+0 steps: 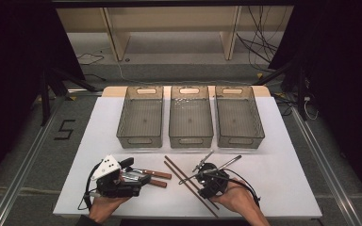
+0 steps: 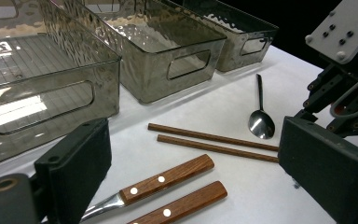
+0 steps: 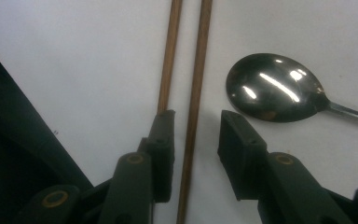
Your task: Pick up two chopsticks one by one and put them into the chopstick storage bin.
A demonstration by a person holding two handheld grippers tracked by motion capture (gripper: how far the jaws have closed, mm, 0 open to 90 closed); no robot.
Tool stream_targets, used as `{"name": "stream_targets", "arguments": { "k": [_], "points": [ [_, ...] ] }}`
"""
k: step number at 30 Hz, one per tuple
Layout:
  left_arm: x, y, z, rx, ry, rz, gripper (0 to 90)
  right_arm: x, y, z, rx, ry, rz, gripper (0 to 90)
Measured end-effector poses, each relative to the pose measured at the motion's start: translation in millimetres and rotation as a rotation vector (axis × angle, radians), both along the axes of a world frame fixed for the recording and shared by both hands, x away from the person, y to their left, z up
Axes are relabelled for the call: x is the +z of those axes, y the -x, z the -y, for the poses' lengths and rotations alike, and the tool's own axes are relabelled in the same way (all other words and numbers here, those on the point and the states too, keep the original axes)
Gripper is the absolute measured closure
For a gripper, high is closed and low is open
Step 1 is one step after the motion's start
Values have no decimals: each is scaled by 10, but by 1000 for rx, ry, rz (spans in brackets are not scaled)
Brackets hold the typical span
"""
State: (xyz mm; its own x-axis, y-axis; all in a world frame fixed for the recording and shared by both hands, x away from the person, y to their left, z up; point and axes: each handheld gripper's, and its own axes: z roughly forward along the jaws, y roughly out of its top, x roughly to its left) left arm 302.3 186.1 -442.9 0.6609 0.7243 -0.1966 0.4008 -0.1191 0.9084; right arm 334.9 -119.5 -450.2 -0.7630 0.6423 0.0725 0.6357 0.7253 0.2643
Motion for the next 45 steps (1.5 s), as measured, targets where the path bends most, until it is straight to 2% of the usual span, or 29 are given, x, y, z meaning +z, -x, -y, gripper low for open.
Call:
{"name": "stream_targets", "arguments": {
  "k": [6, 15, 20, 32, 38, 45],
  "points": [
    [0, 0, -1, -1, 1, 1, 92, -45, -12, -43, 14, 34, -15, 699],
    [1, 1, -3, -4, -6, 2, 92, -64, -15, -102, 25, 92, 1, 768],
    [1, 1, -2, -4, -6, 3, 92, -67, -32, -111, 22, 98, 0, 813],
    [1, 0, 4, -4, -8, 5, 92, -70, -69, -101, -5, 95, -20, 855],
    [3, -2, 2, -5, -7, 4, 92, -61, -72, -77, -15, 80, -33, 860],
    [1, -4, 3, -6, -7, 1, 92, -32, -93, -18, -2, 49, -24, 861]
  ]
}}
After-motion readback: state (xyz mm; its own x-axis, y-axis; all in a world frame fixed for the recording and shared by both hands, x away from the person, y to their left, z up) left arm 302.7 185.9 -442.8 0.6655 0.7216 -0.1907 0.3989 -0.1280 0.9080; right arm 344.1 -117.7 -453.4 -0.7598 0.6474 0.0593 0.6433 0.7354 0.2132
